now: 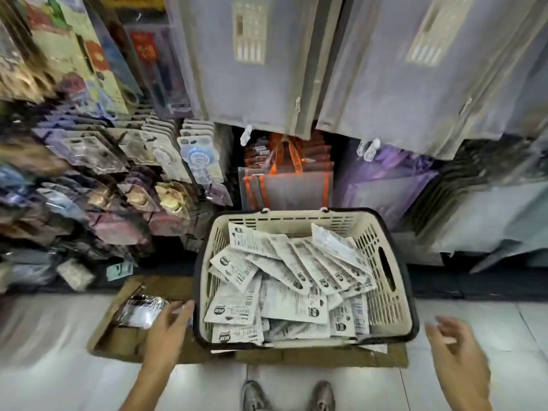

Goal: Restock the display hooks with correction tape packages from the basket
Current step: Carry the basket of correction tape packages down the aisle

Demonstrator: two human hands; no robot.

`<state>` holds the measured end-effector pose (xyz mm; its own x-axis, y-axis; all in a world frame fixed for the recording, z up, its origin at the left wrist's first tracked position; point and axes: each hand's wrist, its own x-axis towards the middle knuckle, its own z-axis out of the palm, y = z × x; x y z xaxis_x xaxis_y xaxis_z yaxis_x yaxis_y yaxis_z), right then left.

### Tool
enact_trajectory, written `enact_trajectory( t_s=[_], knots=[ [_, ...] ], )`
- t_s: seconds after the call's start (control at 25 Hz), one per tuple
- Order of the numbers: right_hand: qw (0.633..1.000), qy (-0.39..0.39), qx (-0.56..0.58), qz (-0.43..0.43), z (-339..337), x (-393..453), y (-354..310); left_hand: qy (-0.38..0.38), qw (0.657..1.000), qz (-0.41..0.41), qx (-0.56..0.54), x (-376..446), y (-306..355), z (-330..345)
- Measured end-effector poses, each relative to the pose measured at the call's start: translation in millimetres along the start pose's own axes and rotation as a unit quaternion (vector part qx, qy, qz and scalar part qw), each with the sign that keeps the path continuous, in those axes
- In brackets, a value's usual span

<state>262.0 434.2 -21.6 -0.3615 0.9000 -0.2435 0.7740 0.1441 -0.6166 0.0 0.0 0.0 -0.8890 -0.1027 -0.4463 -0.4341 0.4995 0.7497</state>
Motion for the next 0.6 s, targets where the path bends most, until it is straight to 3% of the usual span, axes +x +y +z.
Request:
enact_trajectory(
  t_s=[0.04,0.16,0.32,0.48,0.6],
  knots=[
    [0.999,-0.011,-0.013,-0.032,13.6,-1.6,-16.7,-0.026,0.999,0.021,0.022,12.2,14.2,11.2],
    [0.989,-0.138,0.024,0.04,39.2,13.4,-63.2,-0.031,0.997,0.033,0.066,19.6,42.8,38.9],
    [0.99,-0.128,-0.024,0.043,52.1,12.8,-46.9,0.107,0.983,0.044,0.141,7.9,25.4,51.3],
    [0.993,-0.119,-0.028,0.001,43.8,9.3,-36.9,0.099,0.991,0.014,0.089,-8.5,3.0,50.7],
    [0.987,-0.152,-0.03,-0.044,38.9,6.7,-56.6,0.148,0.988,-0.013,0.041,-34.2,-22.4,32.2]
  ],
)
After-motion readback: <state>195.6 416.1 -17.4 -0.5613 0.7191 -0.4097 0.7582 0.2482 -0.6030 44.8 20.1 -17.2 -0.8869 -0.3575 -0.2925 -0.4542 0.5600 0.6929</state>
